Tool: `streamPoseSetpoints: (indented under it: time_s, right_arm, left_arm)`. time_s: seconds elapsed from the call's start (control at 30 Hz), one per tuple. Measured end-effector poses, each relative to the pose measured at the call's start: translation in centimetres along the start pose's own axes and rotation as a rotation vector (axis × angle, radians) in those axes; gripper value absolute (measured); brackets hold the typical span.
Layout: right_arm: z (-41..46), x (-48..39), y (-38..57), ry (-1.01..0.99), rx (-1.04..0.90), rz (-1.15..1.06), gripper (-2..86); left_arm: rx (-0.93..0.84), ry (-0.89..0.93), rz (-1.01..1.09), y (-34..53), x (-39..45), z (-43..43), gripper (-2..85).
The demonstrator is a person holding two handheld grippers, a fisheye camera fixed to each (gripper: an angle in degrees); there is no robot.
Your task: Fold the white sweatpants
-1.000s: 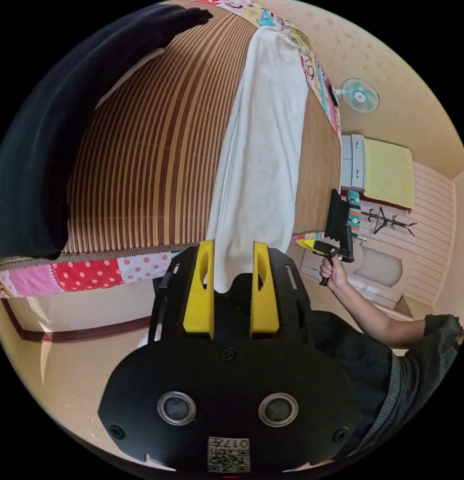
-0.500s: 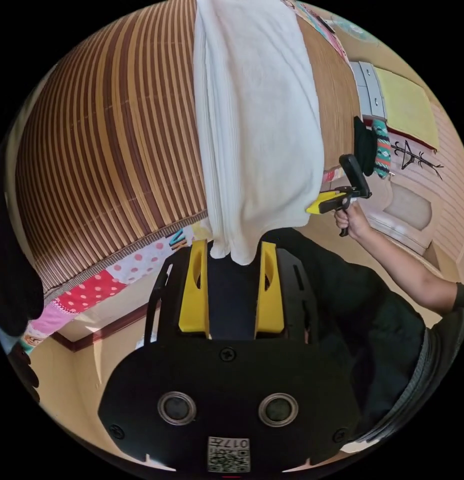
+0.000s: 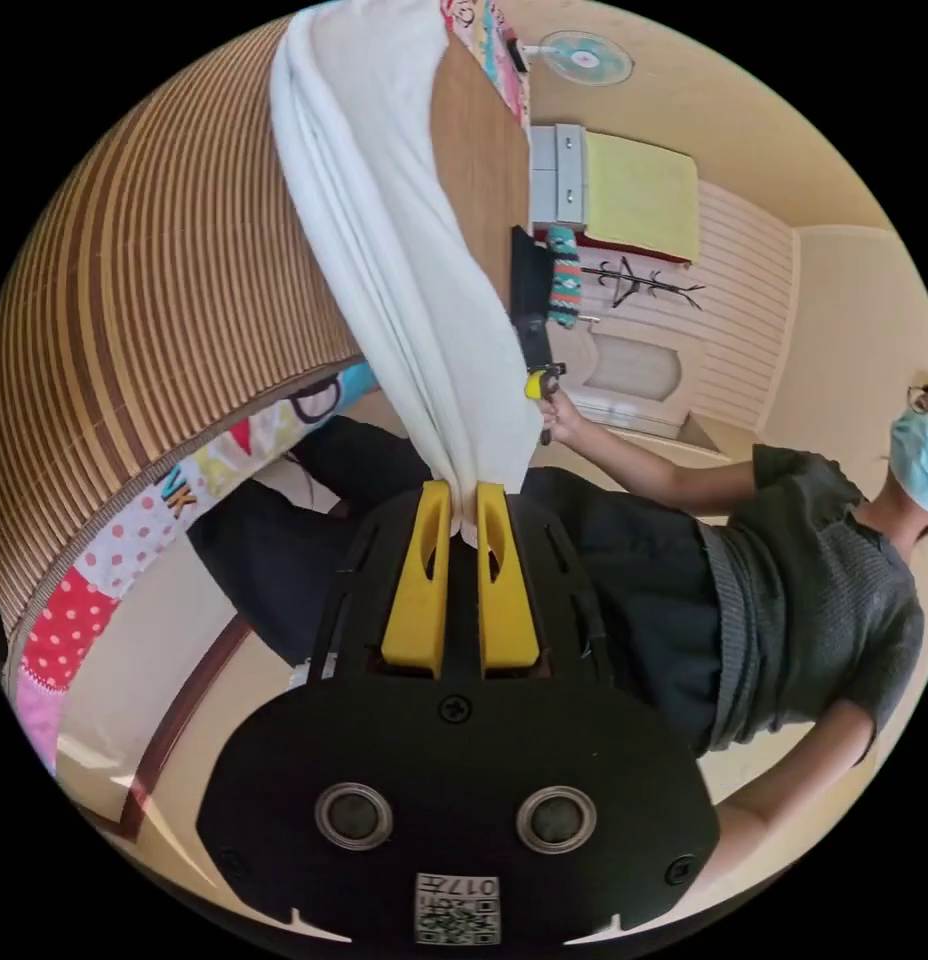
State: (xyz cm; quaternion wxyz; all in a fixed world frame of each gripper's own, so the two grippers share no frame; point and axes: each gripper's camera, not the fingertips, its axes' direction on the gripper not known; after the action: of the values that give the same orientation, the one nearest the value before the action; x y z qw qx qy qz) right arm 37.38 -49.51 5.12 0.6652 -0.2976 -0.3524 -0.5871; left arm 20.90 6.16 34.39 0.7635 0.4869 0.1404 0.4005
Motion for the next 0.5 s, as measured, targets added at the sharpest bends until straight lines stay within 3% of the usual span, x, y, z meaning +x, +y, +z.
streamPoseSetpoints:
  time_s: [0.2, 0.37, 0.5]
  right_arm:
    - [0.3, -6.3, 2.5, -0.217, -0.02, -0.04, 1.6]
    - [-5.2, -4.4, -4.0, -0.188, 0.225, 0.102, 1.3]
    - [-8.7, -4.2, -13.5, -0.249, 0.359, 0.155, 1.9]
  left_arm:
    - [-0.075, 0.301, 0.101, 2.6, 5.2, 2.5, 5.1]
    - [0.281, 0.345, -0.104, 0.1, -0.9, -2.5, 5.2]
    - [0.464, 0.377, -0.168, -4.4, -4.3, -6.0, 5.1]
